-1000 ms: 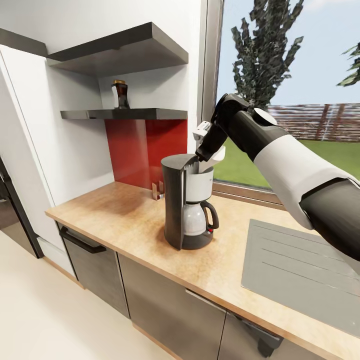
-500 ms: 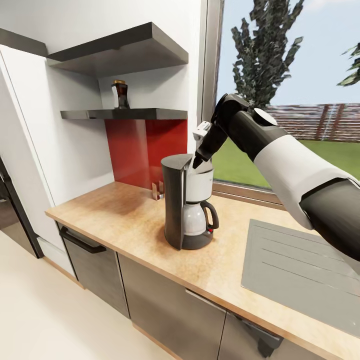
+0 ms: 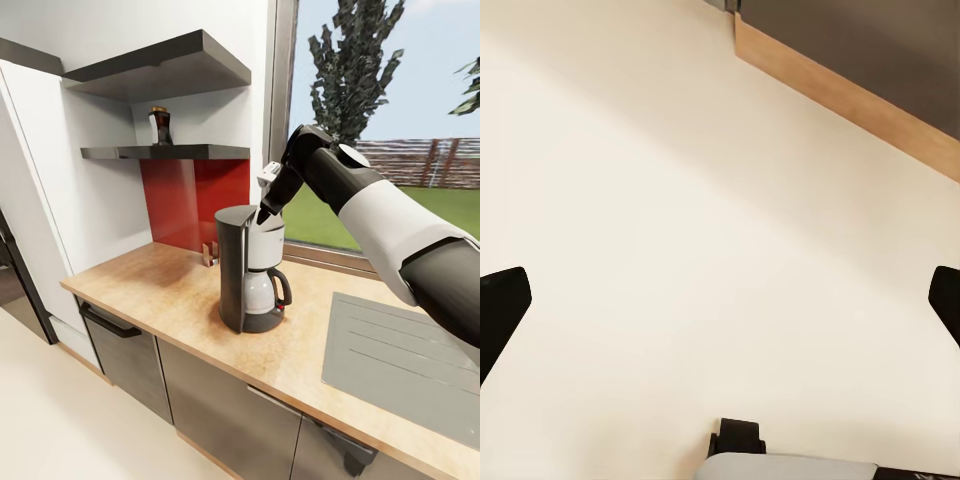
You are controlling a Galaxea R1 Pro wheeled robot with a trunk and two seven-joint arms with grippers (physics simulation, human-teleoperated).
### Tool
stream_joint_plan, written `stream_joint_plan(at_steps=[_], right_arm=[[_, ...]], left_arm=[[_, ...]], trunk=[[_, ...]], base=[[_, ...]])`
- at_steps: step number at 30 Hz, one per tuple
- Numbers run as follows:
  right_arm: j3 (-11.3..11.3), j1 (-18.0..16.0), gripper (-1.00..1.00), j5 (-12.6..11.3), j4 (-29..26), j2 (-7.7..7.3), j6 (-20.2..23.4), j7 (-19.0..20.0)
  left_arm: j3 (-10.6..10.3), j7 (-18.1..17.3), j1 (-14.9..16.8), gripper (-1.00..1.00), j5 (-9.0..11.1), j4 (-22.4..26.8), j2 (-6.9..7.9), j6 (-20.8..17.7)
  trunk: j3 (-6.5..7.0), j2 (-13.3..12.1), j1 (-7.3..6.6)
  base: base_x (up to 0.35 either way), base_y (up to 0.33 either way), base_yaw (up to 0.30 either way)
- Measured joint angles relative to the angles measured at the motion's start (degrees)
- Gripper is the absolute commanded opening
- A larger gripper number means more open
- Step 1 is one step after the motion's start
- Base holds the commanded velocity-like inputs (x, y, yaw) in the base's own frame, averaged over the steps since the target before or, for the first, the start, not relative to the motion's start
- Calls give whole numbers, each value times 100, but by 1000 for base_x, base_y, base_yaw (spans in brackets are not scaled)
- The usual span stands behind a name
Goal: Set up a coffee station on the kitchen countertop: keep the coffee maker on the countertop, move the bottle of coffee from the kitchen shelf to the counter next to the coffee maker, place a paper coffee filter on top of the coffee maker, put the saucer next to the coffee maker with the coffee cup on the saucer, and place the electric kettle next to the coffee maker.
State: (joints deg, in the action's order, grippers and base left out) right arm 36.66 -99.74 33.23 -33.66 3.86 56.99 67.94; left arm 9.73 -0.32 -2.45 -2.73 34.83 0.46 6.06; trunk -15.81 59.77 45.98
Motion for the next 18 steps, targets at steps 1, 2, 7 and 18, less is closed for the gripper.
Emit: stream_joint_plan(at_steps=[1,2,7,18], right_arm=[[-1,-1,100,-5,-1,0,1,3],[-2,-2,100,-9,-1,0,3,5],[-31,-2,100,-29,-3,-2,6,12],[-78,-5,100,-43,-8,-15,-2,336]], left_arm=[[0,0,0,100,1,0,0,0],[0,0,0,100,1,0,0,0],[0,0,0,100,0,0,0,-1],[0,0,0,100,-3,0,0,3]], trunk=[[0,0,0],[0,0,0],[0,0,0],[0,0,0]], base=[[0,0,0],[0,0,0],[0,0,0],[0,0,0]])
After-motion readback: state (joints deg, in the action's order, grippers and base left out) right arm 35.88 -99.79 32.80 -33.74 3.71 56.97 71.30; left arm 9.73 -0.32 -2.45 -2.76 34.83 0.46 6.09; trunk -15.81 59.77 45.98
